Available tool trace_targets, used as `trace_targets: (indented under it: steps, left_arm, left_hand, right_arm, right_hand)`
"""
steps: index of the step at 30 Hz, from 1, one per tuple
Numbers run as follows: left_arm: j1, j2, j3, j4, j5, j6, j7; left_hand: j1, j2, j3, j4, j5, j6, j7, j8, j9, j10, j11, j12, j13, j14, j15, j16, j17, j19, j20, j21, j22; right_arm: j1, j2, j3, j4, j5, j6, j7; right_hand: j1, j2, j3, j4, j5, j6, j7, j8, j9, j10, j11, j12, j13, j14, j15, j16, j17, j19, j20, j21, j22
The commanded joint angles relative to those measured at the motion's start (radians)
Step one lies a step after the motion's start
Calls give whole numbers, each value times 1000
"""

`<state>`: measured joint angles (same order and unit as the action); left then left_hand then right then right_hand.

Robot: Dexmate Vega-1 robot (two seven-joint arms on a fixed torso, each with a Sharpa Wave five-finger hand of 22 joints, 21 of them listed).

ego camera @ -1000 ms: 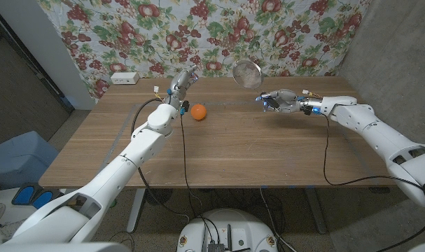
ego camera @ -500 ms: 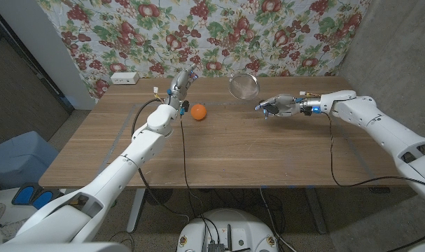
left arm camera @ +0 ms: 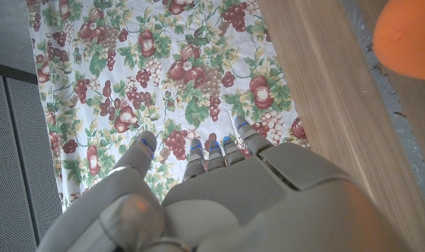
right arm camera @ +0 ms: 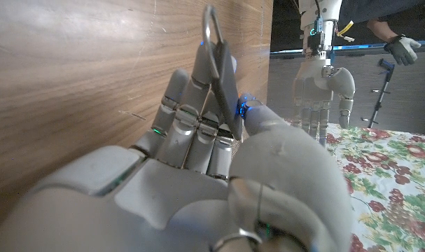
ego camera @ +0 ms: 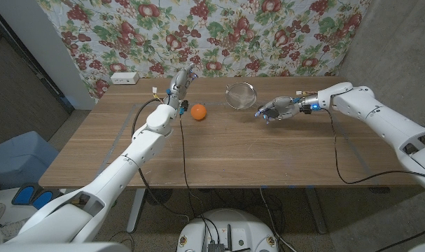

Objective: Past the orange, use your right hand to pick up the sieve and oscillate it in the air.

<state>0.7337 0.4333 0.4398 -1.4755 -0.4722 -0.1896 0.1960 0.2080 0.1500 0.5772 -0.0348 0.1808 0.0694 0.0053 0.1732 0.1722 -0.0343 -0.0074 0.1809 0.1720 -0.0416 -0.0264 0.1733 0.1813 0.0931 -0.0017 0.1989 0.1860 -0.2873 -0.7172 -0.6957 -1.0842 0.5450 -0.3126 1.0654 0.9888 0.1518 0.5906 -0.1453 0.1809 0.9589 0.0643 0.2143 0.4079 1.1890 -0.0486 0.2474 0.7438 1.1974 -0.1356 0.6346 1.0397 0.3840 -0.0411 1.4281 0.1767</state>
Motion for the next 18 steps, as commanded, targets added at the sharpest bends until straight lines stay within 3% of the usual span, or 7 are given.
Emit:
trace_targets:
  steps: [1, 18]
  left_arm:
    - [-3, -1, -1, 6, -3, -3, -5]
    - [-12, -3, 1, 15, -5, 5, -4]
  left_hand:
    - [-11, 38, 6, 5, 5, -1, 5, 0, -1, -7, -1, -1, 3, -7, 0, 4, 1, 1, -3, 0, -1]
    - [-17, 22, 11, 3, 5, 1, 5, 3, -1, -4, 2, 3, 3, -5, 2, 4, -5, 12, 7, 5, -3]
  right_arm:
    - [84, 15, -86, 50, -91, -44, 72]
    - [187, 104, -181, 245, -208, -24, 166]
  right_hand:
    - [26, 21, 1, 2, 3, -6, -2, -4, 2, -6, -6, 0, 9, 78, -85, -7, 3, -3, -154, 2, 2]
    - [27, 24, 3, 5, 6, -20, 2, -6, 0, -14, -6, 0, 31, 70, -86, -18, 7, -12, -155, -2, 2]
